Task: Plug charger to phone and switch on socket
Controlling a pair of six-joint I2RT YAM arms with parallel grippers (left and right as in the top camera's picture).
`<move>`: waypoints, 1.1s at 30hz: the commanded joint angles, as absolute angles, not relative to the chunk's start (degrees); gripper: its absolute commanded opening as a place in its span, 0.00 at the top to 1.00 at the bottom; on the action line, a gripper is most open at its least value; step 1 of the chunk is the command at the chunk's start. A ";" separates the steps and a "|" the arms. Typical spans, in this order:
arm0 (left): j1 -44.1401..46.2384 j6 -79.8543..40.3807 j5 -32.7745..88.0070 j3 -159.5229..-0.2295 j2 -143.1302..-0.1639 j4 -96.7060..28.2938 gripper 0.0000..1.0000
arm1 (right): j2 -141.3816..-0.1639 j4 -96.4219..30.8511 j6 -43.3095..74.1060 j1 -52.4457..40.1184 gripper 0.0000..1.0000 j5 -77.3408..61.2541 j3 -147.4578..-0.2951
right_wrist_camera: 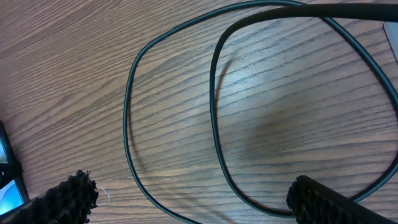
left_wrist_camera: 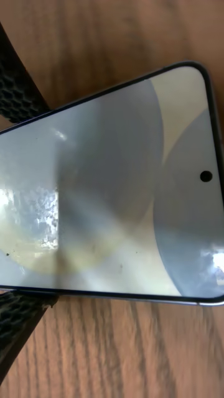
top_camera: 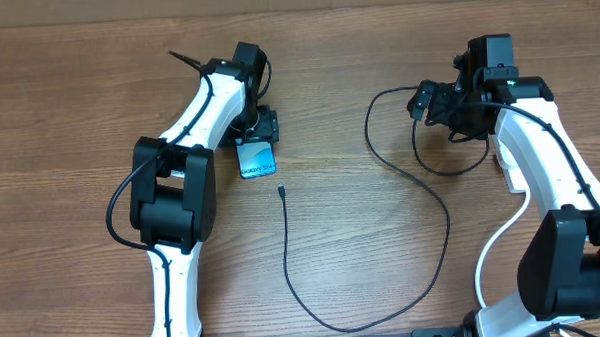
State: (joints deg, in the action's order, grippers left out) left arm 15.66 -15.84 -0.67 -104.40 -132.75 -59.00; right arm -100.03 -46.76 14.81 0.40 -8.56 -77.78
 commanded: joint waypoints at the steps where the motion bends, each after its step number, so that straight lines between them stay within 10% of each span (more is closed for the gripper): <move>1: 16.64 -5.52 -4.93 -101.34 -138.76 -59.68 0.18 | -99.79 -46.65 15.00 0.62 0.00 -8.16 -77.97; 6: 16.51 -10.96 -4.82 -101.34 -138.76 -59.46 0.00 | -99.79 -46.65 15.00 0.62 0.00 -8.14 -77.97; 18: 16.53 -28.56 -1.54 -101.49 -138.76 -59.02 0.02 | -99.79 -46.65 15.03 0.62 0.00 -8.16 -77.97; 33: 16.58 -23.07 -1.48 -101.43 -138.76 -56.45 0.12 | -99.79 -46.65 15.00 0.62 0.00 -8.16 -77.97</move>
